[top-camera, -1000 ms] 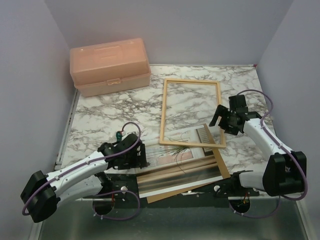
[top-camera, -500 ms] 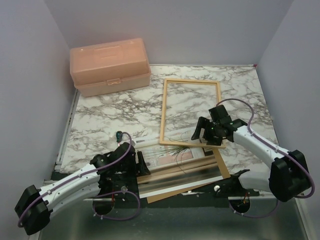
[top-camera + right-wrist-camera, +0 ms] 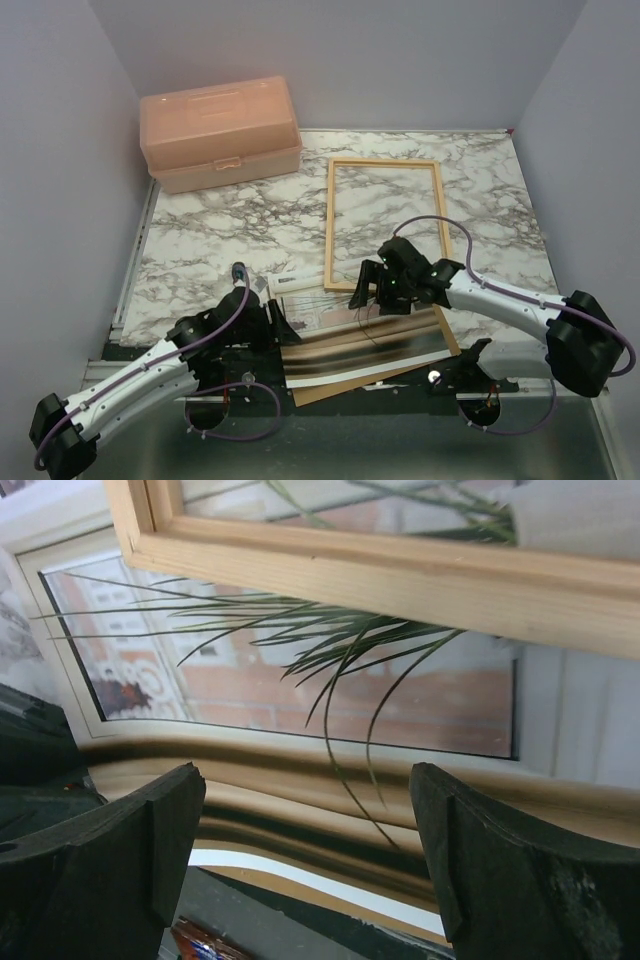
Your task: Put the photo into the frame
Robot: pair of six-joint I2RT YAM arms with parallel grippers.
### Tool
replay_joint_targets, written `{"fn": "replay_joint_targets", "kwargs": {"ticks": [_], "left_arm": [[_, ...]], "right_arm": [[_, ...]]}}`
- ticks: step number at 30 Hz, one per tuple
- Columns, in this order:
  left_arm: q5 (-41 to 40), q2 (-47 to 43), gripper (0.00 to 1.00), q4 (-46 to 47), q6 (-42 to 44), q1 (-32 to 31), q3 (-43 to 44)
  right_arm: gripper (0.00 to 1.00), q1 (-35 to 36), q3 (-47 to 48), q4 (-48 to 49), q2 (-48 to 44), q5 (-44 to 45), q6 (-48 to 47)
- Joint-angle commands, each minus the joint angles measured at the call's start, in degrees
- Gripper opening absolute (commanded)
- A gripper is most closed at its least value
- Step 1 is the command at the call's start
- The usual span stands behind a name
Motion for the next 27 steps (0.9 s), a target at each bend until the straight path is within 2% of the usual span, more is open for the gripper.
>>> {"fn": "replay_joint_targets", "kwargs": {"ticks": [1,14,20,27], "left_arm": [[0.36,-2.12,0.52,3.76,-2.88,0.02,-0.73],[-0.41,-3.31,0.02,4.99,-3.60,0.01,-1.51],[-2.36,-3.35,0.00,1.08,-2.29,0.00,-0.25],[-5.47,-3.65,0.00,-6.63,0.27,0.02,3.97]], "right_arm": [[0.92,2.65,-1.82,5.35,1.42,1.18,4.46],[0.92,3.71,-2.06,5.55,0.34,0.40,4.15],[0.92,5.72,-0.02,7.20,3.67,-0.46,3.98],[0.92,11.57,10.66,10.65,13.85,-0.83,3.39]]}}
